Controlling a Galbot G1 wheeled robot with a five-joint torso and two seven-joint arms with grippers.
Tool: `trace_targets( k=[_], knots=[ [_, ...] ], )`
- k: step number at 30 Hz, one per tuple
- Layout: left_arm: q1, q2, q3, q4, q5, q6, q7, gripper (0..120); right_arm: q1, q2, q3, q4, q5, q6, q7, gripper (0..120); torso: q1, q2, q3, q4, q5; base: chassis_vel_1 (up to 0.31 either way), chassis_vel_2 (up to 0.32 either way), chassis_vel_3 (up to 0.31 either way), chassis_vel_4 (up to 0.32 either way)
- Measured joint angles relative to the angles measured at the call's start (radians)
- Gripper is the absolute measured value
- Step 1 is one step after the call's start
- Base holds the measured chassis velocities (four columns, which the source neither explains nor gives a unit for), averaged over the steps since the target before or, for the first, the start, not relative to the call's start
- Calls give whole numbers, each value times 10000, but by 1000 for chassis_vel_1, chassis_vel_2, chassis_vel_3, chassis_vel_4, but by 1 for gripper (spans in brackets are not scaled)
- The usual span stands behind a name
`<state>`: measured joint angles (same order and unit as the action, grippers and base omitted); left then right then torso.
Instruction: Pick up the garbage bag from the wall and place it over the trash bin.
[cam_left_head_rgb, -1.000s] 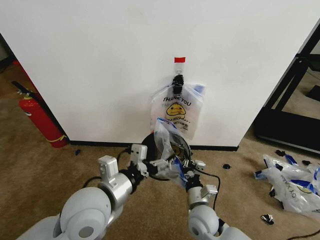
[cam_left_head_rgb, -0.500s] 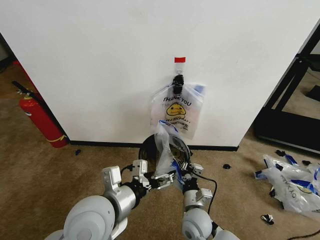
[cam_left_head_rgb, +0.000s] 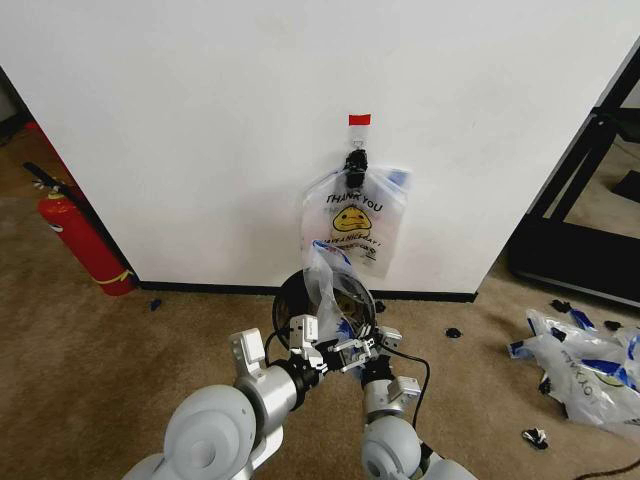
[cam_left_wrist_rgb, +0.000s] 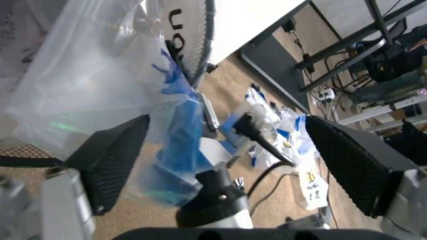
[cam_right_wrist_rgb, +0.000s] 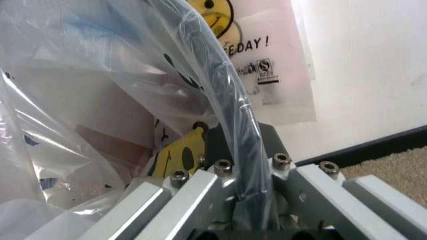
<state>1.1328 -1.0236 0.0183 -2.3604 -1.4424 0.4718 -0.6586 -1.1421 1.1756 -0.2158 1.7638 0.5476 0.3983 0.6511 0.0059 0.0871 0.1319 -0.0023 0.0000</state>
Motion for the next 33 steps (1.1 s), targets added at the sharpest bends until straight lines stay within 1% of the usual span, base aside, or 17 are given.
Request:
trace_targets(
  k=[1,2,3,4,7,9,10,14,16,17,21,22,24,25,28,30,33],
  knots=[
    [-34,15,9,54,34,0,14,86,12,0,7,-3,6,0,-6,0,0,0,0,0,0,0,0,0,0],
    [-34,15,9,54,34,0,14,86,12,0,7,-3,6,0,-6,0,0,0,0,0,0,0,0,0,0],
    [-53,29,15,91,64,0,22,83,25,2,13,-9,14,0,-10,0,0,0,0,0,0,0,0,0,0],
    [-103,76,30,191,129,-2,41,76,61,8,19,-35,36,0,-21,0,0,0,0,0,0,0,0,0,0],
    [-161,144,46,307,185,-4,47,65,128,12,21,-73,89,0,-42,0,0,0,0,0,0,0,0,0,0],
    [-168,166,46,319,188,-1,46,63,141,11,21,-77,102,0,-43,0,0,0,0,0,-1,0,0,0,0],
    [-173,249,33,329,189,43,46,56,166,8,25,-81,130,0,-46,0,0,0,0,0,-1,0,0,0,0],
    [-104,668,-68,145,187,234,44,38,236,-63,68,-131,177,-1,-97,0,0,0,0,1,0,0,0,0,0],
    [-79,817,-109,72,181,281,45,31,260,-101,104,-157,192,1,-121,0,0,0,0,0,0,0,0,0,0],
    [-79,817,-109,72,181,281,45,31,260,-101,104,-157,192,1,-121,0,0,0,0,0,0,0,0,0,0],
    [-79,898,-153,120,179,317,46,15,294,-138,183,-161,257,13,-175,0,0,0,0,0,-1,0,0,0,0],
    [-91,880,-156,147,178,318,46,12,305,-141,195,-163,274,14,-189,0,0,0,0,0,-1,0,0,0,0],
    [-99,853,-173,155,174,319,46,20,331,-142,222,-193,291,18,-210,0,0,0,0,0,-1,0,0,0,0],
    [-99,853,-173,155,174,319,46,20,331,-142,222,-193,291,18,-210,0,0,0,0,0,-1,0,0,0,0],
    [-3,886,-323,-2,66,360,73,32,372,-156,269,-279,308,19,-228,0,0,0,0,0,-1,0,0,0,0],
    [58,931,-423,-86,0,395,100,38,406,-163,289,-341,322,23,-235,0,0,0,0,1,-1,0,0,0,0],
    [90,960,-474,-104,-20,411,119,39,443,-169,311,-412,341,26,-244,0,0,0,0,1,-1,0,0,0,0]
  ],
)
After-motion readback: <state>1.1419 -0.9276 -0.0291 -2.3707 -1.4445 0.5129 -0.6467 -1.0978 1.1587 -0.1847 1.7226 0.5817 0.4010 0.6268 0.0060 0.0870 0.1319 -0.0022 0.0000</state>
